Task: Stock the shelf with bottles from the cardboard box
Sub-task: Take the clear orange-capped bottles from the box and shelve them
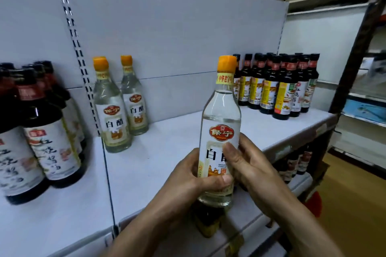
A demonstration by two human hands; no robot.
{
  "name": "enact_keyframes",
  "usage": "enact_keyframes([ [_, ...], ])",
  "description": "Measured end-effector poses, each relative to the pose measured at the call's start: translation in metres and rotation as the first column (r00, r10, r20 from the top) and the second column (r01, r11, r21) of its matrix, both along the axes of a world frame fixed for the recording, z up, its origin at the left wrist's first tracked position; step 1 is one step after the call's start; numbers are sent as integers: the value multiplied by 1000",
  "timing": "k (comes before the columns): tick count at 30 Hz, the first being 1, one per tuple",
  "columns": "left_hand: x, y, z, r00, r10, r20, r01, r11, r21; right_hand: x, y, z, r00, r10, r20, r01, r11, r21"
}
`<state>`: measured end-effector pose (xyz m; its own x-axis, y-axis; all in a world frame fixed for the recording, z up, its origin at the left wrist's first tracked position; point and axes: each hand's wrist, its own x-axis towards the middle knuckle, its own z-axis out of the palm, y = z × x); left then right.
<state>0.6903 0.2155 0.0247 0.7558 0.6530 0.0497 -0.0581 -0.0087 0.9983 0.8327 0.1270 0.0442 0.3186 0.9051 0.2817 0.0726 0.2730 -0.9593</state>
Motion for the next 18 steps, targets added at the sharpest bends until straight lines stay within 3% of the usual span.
enact_keyframes([
  [18, -12, 105, 19, 968, 245, -53, -243, 969, 31, 14, 143, 21, 964, 256, 68, -253, 966, -43],
])
